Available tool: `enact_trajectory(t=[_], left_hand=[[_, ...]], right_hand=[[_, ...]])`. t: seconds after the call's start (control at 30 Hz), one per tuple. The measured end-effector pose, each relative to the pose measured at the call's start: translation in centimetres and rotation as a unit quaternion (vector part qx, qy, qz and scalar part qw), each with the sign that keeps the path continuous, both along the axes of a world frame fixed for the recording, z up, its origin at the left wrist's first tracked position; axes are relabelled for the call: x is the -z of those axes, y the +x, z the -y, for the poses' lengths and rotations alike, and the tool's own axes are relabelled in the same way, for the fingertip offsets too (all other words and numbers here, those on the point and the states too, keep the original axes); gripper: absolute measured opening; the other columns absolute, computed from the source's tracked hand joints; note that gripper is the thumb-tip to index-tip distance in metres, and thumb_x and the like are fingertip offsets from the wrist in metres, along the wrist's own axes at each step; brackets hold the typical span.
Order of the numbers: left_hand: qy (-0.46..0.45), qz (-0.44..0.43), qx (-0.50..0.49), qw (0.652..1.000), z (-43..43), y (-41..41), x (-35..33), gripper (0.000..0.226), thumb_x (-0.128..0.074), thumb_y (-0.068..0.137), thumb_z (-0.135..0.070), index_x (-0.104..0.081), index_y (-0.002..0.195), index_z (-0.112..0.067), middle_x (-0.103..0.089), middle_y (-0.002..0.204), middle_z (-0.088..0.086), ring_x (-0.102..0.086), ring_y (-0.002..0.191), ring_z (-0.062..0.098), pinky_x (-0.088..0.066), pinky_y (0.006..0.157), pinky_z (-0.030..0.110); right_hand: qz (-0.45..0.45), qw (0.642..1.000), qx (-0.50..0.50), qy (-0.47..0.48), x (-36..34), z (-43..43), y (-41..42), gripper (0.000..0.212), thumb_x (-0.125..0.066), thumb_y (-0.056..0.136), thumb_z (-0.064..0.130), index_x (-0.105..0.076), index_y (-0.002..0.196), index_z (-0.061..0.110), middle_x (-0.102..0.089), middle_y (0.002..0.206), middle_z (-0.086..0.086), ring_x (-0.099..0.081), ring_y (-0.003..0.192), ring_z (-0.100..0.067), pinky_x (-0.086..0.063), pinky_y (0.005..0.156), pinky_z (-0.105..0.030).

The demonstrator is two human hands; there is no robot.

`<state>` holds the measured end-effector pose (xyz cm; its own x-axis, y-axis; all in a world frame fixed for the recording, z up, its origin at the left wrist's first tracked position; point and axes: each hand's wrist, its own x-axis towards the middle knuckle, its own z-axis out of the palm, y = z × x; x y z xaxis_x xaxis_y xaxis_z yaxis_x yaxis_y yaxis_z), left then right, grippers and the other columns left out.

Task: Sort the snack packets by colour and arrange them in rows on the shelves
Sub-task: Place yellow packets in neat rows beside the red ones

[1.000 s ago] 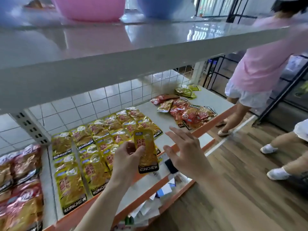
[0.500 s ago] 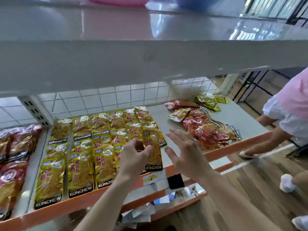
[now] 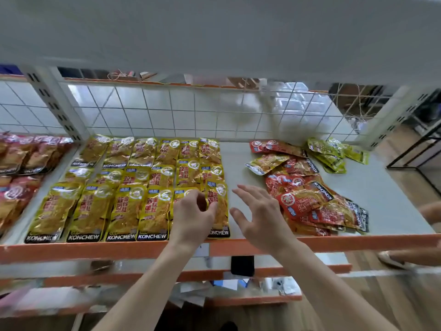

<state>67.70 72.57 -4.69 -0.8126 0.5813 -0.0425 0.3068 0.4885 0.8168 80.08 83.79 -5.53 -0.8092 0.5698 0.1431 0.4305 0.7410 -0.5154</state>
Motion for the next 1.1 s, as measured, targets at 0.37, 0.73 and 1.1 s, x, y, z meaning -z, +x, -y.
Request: enact_trajectory(t=[0.37,0.73,1.1], left_hand=[[-0.195,-0.227,-0.013,0.954,-0.2,1.2,1.1,0.041,-0.058,0.093,-0.046,-0.063,0.115,-0.012,-0.054,0.121,0.009,-0.054,0.113,0.029,-0.044,0.089,0.040],[-0.225,-0.275,0.017,0.935,0.3,0.8,3.3,0.042,-0.055,0.093,-0.047,-0.063,0.111,-0.010,-0.053,0.123,0.014,-0.052,0.113,0.032,-0.045,0.090,0.046],[-0.143,-0.325,0.042,0.934,1.1,0.2,4.6,0.040,-0.060,0.088,-0.048,-0.063,0.109,-0.014,-0.055,0.121,0.008,-0.056,0.109,0.030,-0.048,0.082,0.045]], right_hand=[[-0.016,0.999,-0.013,-0.032,1.0,-1.4,-0.2,0.049,-0.056,0.095,0.039,-0.052,0.141,0.024,-0.048,0.148,0.007,-0.035,0.140,-0.013,-0.030,0.113,-0.046],[-0.011,0.999,-0.020,-0.040,1.4,-1.3,-0.7,0.048,-0.054,0.095,0.039,-0.053,0.140,0.024,-0.050,0.146,0.006,-0.036,0.138,-0.013,-0.028,0.111,-0.041],[0.035,0.998,-0.046,-0.002,1.7,-1.7,-1.3,0.058,-0.063,0.092,0.040,-0.046,0.145,0.024,-0.042,0.152,0.006,-0.030,0.143,-0.014,-0.027,0.112,-0.045]])
